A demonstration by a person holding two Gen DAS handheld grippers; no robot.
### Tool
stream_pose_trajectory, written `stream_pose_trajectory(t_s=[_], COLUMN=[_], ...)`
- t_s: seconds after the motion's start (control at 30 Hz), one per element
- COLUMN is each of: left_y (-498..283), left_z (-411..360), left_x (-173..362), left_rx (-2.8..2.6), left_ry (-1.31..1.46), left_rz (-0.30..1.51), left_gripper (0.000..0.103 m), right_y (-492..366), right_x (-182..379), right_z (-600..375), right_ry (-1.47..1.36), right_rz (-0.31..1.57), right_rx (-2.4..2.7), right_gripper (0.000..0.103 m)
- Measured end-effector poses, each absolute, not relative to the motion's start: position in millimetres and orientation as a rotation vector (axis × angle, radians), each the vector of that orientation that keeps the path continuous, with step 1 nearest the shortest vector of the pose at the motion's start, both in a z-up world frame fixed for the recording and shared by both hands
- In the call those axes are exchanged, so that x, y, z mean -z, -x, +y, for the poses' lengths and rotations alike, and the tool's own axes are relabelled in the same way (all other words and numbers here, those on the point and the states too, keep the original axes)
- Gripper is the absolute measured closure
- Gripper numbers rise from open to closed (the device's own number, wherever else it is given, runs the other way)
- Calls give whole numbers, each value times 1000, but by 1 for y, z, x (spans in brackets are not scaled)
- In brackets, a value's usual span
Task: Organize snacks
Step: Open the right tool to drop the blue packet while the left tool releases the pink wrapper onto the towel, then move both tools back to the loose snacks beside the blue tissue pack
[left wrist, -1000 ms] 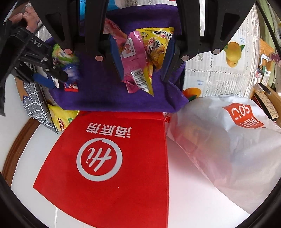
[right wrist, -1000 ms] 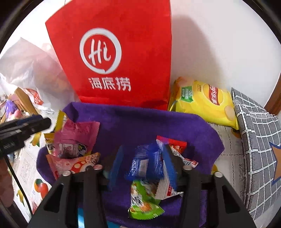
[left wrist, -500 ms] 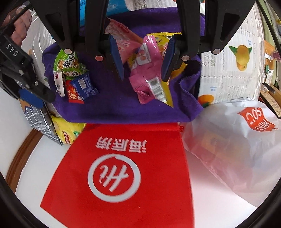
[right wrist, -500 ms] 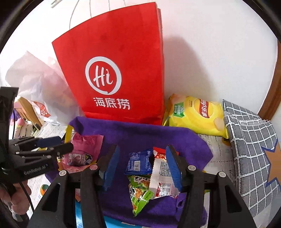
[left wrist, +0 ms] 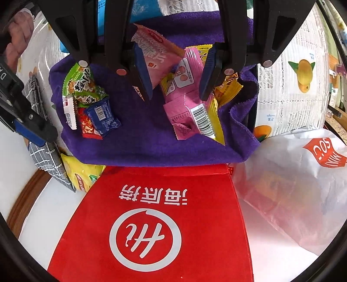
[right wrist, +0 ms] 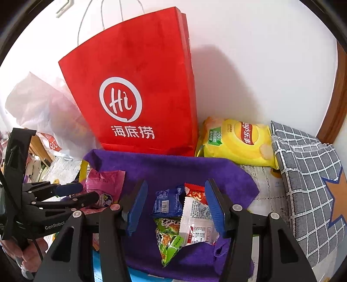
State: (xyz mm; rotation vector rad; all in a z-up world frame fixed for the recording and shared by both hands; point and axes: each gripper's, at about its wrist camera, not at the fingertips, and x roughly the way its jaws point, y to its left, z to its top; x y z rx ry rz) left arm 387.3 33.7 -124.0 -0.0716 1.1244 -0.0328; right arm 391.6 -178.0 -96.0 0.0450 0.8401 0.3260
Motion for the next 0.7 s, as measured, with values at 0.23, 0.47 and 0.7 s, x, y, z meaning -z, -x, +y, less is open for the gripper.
stream_pose_trajectory(t_s=[0.23, 0.47, 0.7], left_y=[-386, -382, -375], left_z=[37, 44, 55], left_x=[118, 102, 85], left_rx=[46, 66, 60], left_ry=[93, 146, 179], left_rz=[1109, 1054, 1013], left_gripper=[46, 30, 21], right_y=[-392, -390, -383], right_x=[98, 96, 85], right_z=[-174, -173, -173], right_ry=[-36, -42, -49], right_rz=[847, 845, 823], right_rx=[-333, -333, -327], right_gripper=[48, 47, 42])
